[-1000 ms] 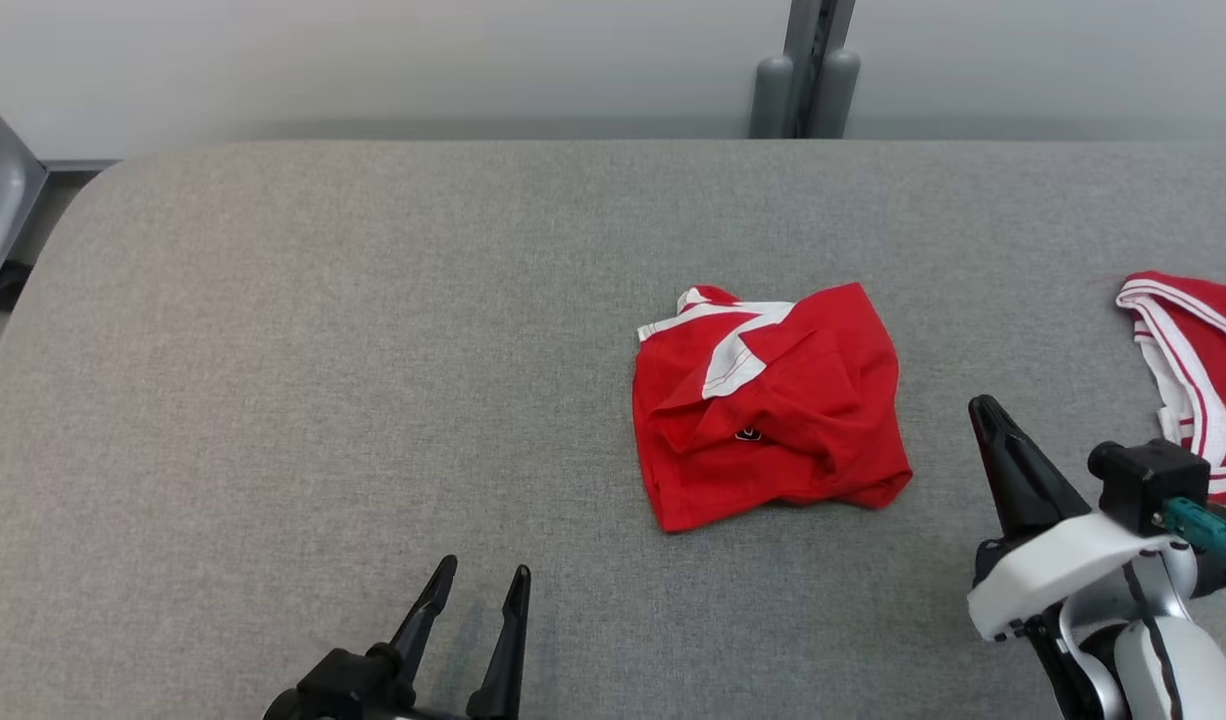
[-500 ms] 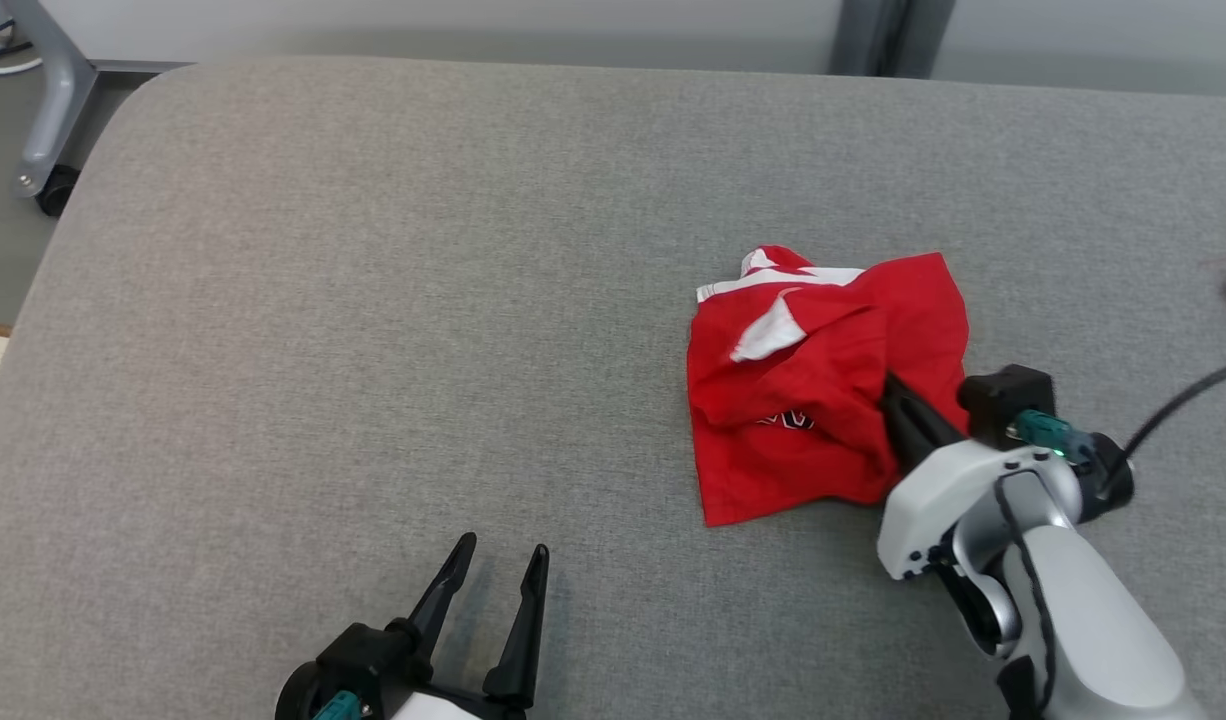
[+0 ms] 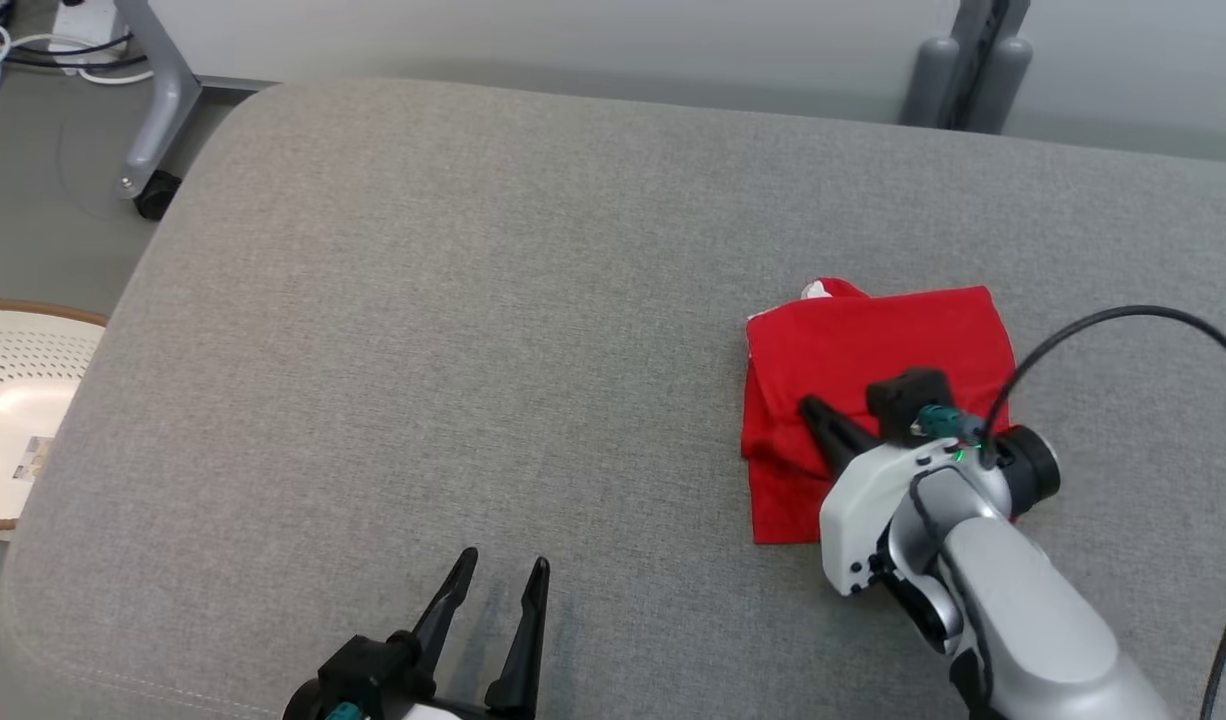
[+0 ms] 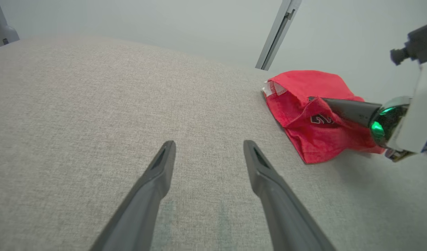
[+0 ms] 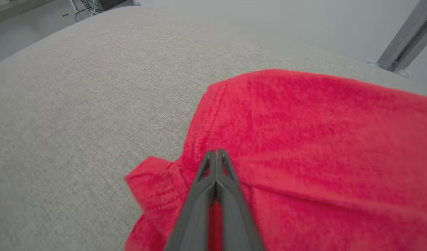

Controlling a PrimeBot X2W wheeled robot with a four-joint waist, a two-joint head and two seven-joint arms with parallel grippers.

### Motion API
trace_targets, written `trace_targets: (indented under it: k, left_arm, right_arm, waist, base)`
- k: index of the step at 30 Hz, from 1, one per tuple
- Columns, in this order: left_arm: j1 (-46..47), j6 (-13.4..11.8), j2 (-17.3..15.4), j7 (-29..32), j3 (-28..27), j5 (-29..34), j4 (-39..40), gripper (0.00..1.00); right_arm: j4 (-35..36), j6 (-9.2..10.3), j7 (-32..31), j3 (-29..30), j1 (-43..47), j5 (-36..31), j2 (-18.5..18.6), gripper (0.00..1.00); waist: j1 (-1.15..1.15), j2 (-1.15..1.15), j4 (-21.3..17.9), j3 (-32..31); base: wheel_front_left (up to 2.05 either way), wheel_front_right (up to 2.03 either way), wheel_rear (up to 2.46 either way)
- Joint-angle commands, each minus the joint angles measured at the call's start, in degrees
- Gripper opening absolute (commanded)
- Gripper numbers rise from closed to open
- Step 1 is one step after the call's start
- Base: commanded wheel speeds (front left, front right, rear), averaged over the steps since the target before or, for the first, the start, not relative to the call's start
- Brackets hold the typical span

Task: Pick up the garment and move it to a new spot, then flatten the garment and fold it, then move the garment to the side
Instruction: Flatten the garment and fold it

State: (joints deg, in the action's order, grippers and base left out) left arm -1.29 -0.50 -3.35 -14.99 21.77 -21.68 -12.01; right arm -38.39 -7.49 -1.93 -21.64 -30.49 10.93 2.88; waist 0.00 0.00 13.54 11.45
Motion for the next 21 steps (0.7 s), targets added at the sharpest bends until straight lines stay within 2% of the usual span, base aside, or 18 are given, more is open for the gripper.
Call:
trace_targets:
  k: [1, 13, 17, 21]
  left_arm:
    - [-0.6, 0.1, -0.2, -0.2, -0.4, 0.0, 0.0, 1.0]
    - [-3.1, 0.0, 0.2, -0.2, -2.9, 0.0, 0.6, 1.0]
    - [-4.3, 0.1, 0.2, -0.2, -3.6, 0.2, 0.5, 1.0]
    - [-5.8, -0.2, 0.3, -0.2, -4.8, 0.5, 0.6, 1.0]
  right_arm:
    - [-0.5, -0.01, -0.6, -0.8, 0.2, 0.0, 0.2, 0.0]
    - [2.3, -0.01, -3.5, -7.5, 7.7, 1.9, 0.7, 0.0]
    - [6.2, -0.01, -2.1, -7.6, 10.2, 3.4, 1.3, 0.0]
    - [13.0, -0.01, -0.1, -5.2, 13.2, 4.1, 3.2, 0.0]
  waist:
    - [0.0, 0.0, 0.5, -0.7]
    - [0.0, 0.0, -1.3, -3.6]
    - [0.0, 0.0, -2.4, -5.1]
    - [0.0, 0.0, -4.0, -7.6]
  base:
    - [0.0, 0.0, 0.0]
    - [0.0, 0.0, 0.0]
    - [0.0, 0.0, 0.0]
    - [0.0, 0.0, 0.0]
